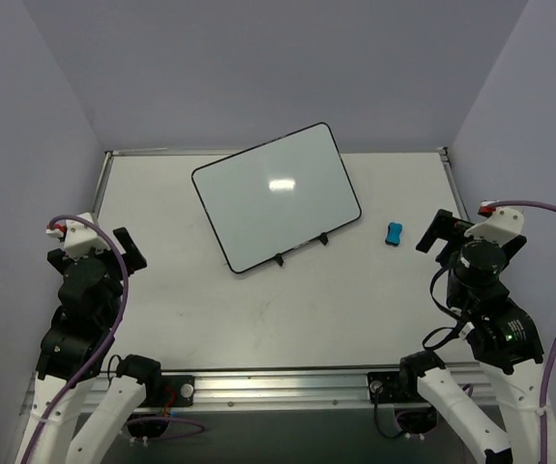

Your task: Erase the whiteboard

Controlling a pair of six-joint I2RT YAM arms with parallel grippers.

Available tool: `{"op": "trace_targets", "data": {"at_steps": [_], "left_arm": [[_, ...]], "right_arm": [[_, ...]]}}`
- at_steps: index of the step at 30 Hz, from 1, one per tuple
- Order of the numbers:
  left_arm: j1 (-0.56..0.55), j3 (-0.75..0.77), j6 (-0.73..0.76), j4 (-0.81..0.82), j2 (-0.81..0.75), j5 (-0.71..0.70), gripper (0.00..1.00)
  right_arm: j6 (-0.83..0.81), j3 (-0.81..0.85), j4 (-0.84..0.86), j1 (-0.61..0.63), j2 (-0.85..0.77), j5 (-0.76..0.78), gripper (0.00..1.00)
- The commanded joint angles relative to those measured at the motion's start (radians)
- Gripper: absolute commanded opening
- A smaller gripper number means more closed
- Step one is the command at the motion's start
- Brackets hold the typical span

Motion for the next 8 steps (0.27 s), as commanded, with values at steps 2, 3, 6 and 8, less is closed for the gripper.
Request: {"op": "trace_targets", "data": {"at_steps": [2, 3, 6, 8], "left_arm": [[-0.015, 0.020, -0.010, 0.030, -0.001, -0.047, 0.94], [-0.018, 0.020, -0.012, 0.030, -0.001, -0.049, 0.94], [-0.023, 0.019, -0.012, 0.030, 0.001, -0.058, 0.94], [-0.023, 0.020, -0.013, 0.030, -0.001, -0.063, 0.94]], "right_arm": [[-0.018, 0.048, 0.015, 0.009, 0.031, 0.034, 1.00], [-0.016, 0.049, 0.013, 0.009, 0.035, 0.028, 1.00], [-0.016, 0.052, 0.009, 0.009, 0.047, 0.020, 1.00], [-0.016, 0.060, 0.004, 0.009, 0.054, 0.023, 1.00]]}}
